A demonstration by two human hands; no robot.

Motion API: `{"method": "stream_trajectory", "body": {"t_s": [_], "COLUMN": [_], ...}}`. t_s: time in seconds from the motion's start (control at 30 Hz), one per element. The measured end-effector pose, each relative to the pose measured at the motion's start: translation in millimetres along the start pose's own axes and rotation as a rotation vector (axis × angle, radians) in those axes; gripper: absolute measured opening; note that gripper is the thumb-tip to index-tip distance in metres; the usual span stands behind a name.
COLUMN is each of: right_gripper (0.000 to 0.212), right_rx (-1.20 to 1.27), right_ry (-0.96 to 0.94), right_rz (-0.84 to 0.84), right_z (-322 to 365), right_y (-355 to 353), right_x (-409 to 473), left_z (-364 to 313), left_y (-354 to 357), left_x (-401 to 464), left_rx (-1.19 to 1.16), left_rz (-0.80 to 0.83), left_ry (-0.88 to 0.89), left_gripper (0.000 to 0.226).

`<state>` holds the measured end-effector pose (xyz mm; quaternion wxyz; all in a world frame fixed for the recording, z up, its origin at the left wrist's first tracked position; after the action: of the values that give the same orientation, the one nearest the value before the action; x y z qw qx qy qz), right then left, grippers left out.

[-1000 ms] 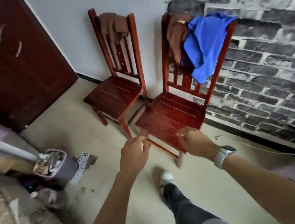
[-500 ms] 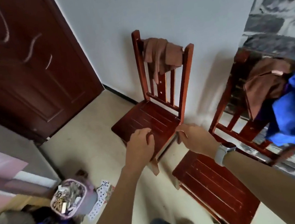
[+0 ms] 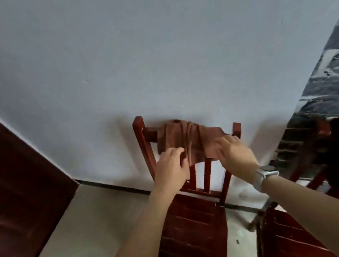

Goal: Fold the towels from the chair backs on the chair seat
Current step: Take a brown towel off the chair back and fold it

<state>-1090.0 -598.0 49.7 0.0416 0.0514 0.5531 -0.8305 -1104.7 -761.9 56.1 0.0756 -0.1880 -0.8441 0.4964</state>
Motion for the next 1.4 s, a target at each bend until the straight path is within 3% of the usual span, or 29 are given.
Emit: {"method": "stream_trajectory", "body": {"t_s": [0.2, 0.3, 0.43, 0.6, 0.8, 0.9, 1.1, 1.27, 1.4], "right_gripper": [0.055, 0.045, 0.029, 0.018, 0.021, 0.021, 0.024, 0.027, 0.025], "right_rx": [-0.131, -0.194, -0.137, 0.234, 0.311, 0.304, 0.341, 0.379, 0.464], "right_ry": [0.202, 0.275, 0.235, 0.137, 0.169, 0.265, 0.368, 0.444, 0.509], "right_rz": [0.058, 0.033, -0.045, -0.228, 0.099, 0.153, -0.086, -0.271, -0.37], "right_z": [9, 4, 7, 10, 9, 8, -2, -13, -13], "right_y": [11, 18, 13, 16, 95, 108, 73, 43, 34], "right_x": [64, 74, 79, 17, -76, -118, -160, -176, -174], "left_z": [18, 28, 21, 28, 39, 44, 38, 32, 23], "left_y": [10, 19, 4, 4, 37, 49, 49, 35, 31], "left_x": [92, 108, 113, 75, -29, -63, -89, -79, -70], "left_rx": [0.262, 0.311, 0.231, -0.117, -0.151, -0.187, -0.364, -0.413, -0.413], "left_rz": [0.148, 0.133, -0.027, 0.105, 0.215, 0.262, 0.331, 0.328, 0.47], "left_ry": [0.107, 0.062, 0.159, 0.291, 0.334, 0.278, 0.181, 0.22, 0.346], "left_gripper": [0.057, 0.049, 0.024, 0.015, 0.016, 0.017, 0.011, 0.015, 0.007]}}
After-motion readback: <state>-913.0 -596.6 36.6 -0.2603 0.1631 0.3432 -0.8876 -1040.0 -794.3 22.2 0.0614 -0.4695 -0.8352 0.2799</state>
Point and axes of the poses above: each hand's wrist, its own x-axis towards the middle knuckle, its own y-axis out of the palm, z = x × y, the point moved 10 cm from there along x, towards the middle knuckle, and after that the axes turned 13 degrees about z, right-handed, at the moved point
